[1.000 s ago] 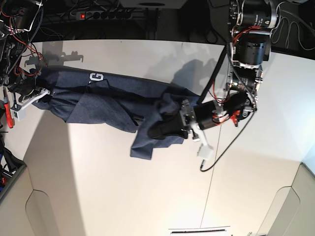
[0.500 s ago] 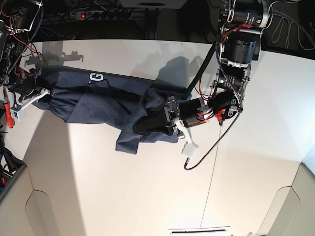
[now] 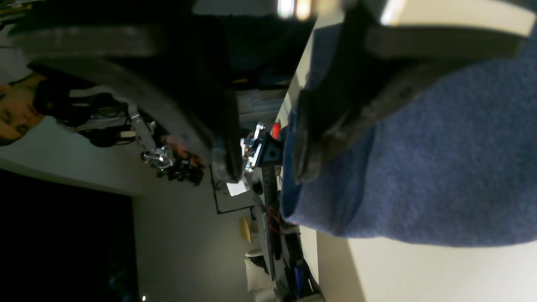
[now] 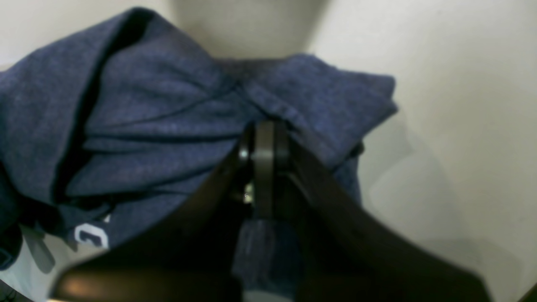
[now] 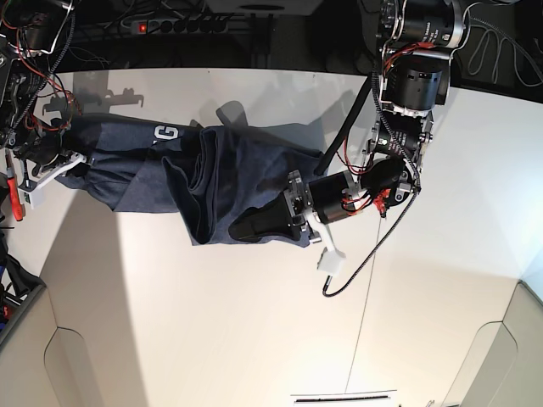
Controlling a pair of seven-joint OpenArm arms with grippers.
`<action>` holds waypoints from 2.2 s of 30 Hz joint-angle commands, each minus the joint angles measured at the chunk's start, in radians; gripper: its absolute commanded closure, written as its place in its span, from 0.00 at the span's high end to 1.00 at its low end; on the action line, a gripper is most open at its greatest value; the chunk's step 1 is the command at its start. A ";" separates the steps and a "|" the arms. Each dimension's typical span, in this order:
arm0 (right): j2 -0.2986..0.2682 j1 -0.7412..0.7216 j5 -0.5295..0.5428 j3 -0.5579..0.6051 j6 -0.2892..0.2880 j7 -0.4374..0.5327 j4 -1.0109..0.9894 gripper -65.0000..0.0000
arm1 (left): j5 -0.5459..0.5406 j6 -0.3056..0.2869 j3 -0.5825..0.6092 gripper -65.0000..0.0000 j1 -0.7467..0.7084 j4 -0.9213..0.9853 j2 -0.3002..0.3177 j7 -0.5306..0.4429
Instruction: Layout the t-shirt on the table in an organized manner, then fold the t-shirt properly
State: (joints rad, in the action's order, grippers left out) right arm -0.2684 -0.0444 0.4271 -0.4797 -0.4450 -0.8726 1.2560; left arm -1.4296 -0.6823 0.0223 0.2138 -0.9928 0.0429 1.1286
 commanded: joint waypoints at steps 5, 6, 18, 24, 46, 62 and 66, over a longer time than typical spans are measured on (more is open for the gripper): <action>-0.014 -0.010 0.003 -0.005 0.003 0.001 0.010 0.00 | 0.172 -0.016 -0.002 0.00 0.030 -0.017 -0.001 -0.018; -0.014 -0.010 0.003 -0.005 0.003 0.001 0.010 0.00 | 0.227 -0.016 -0.002 0.00 0.029 -0.017 -0.001 -0.037; -0.014 -0.010 0.003 -0.005 0.003 0.001 0.010 0.00 | 0.402 -0.016 0.056 0.00 0.030 -0.017 -0.032 -0.161; -0.013 -0.010 0.003 -0.005 0.003 0.001 0.010 0.00 | 0.438 -0.016 0.182 0.00 0.031 -0.017 -0.079 -0.214; -0.014 -0.010 0.003 -0.005 0.003 0.001 0.010 0.00 | 0.575 -0.016 0.218 0.00 0.046 -0.100 -0.087 -0.251; -0.014 -0.011 0.019 -0.005 0.003 0.001 0.010 0.00 | 0.965 0.047 0.132 0.00 -0.030 -0.219 0.098 -0.430; -0.014 -0.013 0.056 -0.005 0.003 -0.008 0.022 0.00 | 1.101 0.163 0.132 0.00 -0.074 -0.219 0.117 -0.557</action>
State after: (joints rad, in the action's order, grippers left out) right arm -0.2680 -0.0444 0.4736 -0.4801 -0.4446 -0.8871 1.2591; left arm -0.3466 -0.5365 0.1577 0.1257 -1.1984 0.1501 0.5629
